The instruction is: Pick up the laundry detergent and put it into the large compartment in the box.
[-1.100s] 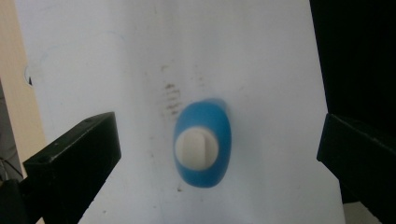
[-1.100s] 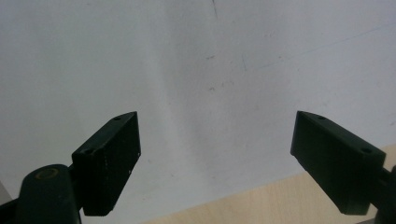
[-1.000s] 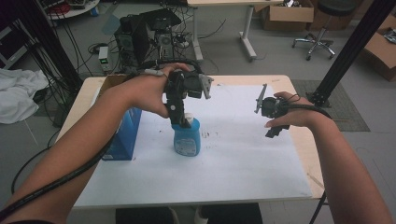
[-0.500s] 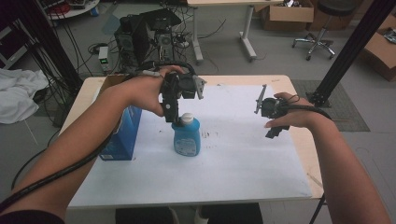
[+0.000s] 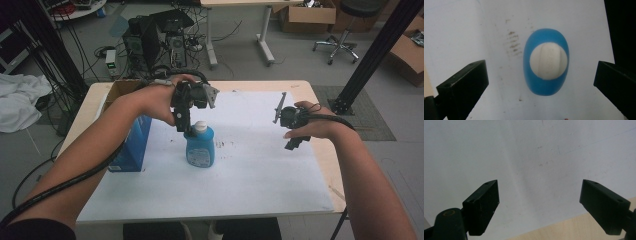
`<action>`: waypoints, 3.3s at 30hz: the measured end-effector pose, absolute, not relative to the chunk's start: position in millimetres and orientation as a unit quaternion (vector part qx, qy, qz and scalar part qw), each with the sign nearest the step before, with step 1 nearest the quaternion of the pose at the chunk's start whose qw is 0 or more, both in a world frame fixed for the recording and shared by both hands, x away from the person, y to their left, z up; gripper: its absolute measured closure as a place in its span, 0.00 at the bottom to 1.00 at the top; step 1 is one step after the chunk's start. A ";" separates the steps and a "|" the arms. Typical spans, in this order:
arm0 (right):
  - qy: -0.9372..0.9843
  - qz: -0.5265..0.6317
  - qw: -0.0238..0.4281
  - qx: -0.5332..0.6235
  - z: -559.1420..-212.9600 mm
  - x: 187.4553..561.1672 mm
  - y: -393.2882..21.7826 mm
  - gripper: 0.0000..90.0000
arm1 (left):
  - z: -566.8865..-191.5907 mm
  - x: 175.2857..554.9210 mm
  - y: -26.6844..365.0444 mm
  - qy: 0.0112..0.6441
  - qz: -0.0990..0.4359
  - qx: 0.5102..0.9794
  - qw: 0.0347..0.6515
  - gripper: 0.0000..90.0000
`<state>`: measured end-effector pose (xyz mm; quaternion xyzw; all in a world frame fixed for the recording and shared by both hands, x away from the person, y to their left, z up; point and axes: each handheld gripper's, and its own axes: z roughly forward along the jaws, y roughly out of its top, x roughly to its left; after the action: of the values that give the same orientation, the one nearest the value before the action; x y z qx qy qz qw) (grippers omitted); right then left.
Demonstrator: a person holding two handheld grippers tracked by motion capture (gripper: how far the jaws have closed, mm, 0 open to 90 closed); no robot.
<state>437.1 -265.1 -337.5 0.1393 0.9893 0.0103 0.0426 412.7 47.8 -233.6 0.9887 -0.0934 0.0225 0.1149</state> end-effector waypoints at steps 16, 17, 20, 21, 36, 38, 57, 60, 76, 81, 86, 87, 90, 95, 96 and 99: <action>0.990 0.008 0.042 0.134 -337.6 437.3 -257.8 0.18 | -258.1 419.0 54.6 -0.079 0.009 0.991 0.111 0.00; 0.990 0.008 0.042 0.134 -337.9 437.1 -257.5 0.18 | -259.0 418.7 54.0 -0.082 0.009 0.991 0.110 0.00; 0.990 0.005 0.042 0.134 -337.8 436.9 -256.9 0.18 | -262.9 415.6 51.7 -0.086 0.007 0.991 0.107 0.00; 0.990 0.005 0.042 0.133 -338.1 437.0 -256.7 0.18 | -263.8 415.0 51.1 -0.087 0.006 0.990 0.107 0.00; 0.991 0.006 0.041 0.130 -341.2 437.0 -253.4 0.18 | -281.5 410.3 41.8 -0.108 0.007 0.990 0.094 0.00; 0.991 0.005 0.041 0.130 -341.8 437.1 -252.9 0.18 | -284.1 410.1 40.5 -0.110 0.007 0.990 0.093 0.00; 0.991 0.009 0.039 0.128 -345.3 438.0 -251.7 0.18 | -296.2 407.0 30.3 -0.124 0.020 0.990 0.058 0.02; 0.991 0.008 0.038 0.131 -345.6 437.6 -250.8 0.18 | -297.1 406.6 28.7 -0.126 0.023 0.990 0.056 0.03; 0.991 0.008 0.036 0.129 -347.8 439.4 -249.9 0.18 | -297.9 407.0 30.1 -0.133 0.021 0.989 0.055 0.17; 0.991 0.006 0.037 0.129 -348.5 439.5 -249.2 0.18 | -297.1 406.0 30.0 -0.135 0.027 0.989 0.056 0.18; 0.991 0.004 0.037 0.128 -348.7 439.3 -248.8 0.18 | -296.2 404.9 28.9 -0.133 0.029 0.989 0.050 0.22; 0.991 0.007 0.037 0.129 -348.7 439.3 -249.0 0.18 | -296.0 405.0 28.7 -0.133 0.031 0.989 0.052 0.23; 0.991 0.008 0.037 0.130 -348.4 439.0 -249.5 0.18 | -296.2 404.4 27.8 -0.134 0.032 0.989 0.050 0.25; 0.991 0.007 0.037 0.130 -348.3 438.9 -250.6 0.18 | -297.5 403.9 26.8 -0.135 0.030 0.989 0.049 0.25; 0.991 0.005 0.038 0.130 -347.7 439.0 -250.6 0.18 | -297.3 404.0 26.6 -0.136 0.030 0.989 0.048 0.26; 0.991 0.011 0.038 0.130 -347.3 439.3 -251.1 0.18 | -297.2 404.1 26.3 -0.136 0.031 0.989 0.046 0.26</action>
<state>439.3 -251.1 -347.3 0.1303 0.9907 0.0105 0.0381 404.1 26.3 -297.2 0.9891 -0.1359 0.0314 0.0462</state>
